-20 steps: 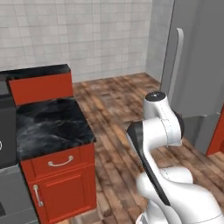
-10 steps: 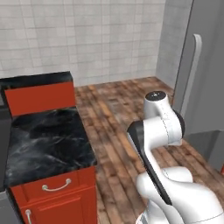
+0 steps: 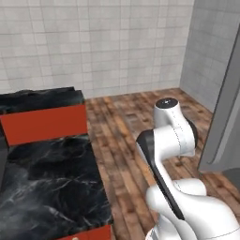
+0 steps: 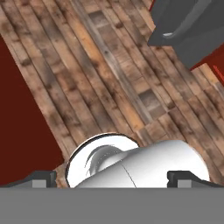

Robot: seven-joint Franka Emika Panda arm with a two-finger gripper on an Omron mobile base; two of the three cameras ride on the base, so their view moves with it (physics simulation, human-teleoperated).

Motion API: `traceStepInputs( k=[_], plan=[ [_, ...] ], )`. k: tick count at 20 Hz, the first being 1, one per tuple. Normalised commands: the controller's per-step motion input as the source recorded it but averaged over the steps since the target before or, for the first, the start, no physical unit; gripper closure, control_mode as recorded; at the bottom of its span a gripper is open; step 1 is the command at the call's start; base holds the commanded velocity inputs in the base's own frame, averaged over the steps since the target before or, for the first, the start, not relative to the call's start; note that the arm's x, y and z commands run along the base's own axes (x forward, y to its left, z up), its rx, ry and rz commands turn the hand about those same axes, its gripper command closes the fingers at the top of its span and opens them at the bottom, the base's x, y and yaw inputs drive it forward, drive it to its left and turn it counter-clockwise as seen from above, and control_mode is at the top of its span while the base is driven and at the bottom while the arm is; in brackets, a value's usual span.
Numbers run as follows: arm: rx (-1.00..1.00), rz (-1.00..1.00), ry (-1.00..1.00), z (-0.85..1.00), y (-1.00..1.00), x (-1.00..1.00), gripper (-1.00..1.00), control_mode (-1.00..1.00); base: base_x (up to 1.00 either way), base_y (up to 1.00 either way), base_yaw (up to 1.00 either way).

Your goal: Retrieve the bottle and the shaker from the cabinet and place them next to the mixing bowl on the counter. Then add garlic from the fridge to the mixing bowl.

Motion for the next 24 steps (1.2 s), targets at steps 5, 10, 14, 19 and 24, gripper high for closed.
traceStepInputs(
  k=[5,10,14,19,24],
  plan=[
    [0.0,0.0,0.0,0.0,0.0,0.0,-1.0,1.0,0.54,-0.21,0.07],
    [0.0,0.0,0.0,0.0,0.0,0.0,-1.0,1.0,0.64,0.04,0.01],
    [0.0,0.0,0.0,0.0,0.0,0.0,-1.0,1.0,0.88,0.09,0.0],
    [0.0,0.0,0.0,0.0,0.0,0.0,-1.0,1.0,0.6,0.21,-0.09],
    [0.0,0.0,0.0,0.0,0.0,0.0,-1.0,1.0,0.58,0.38,-0.16]
  ],
)
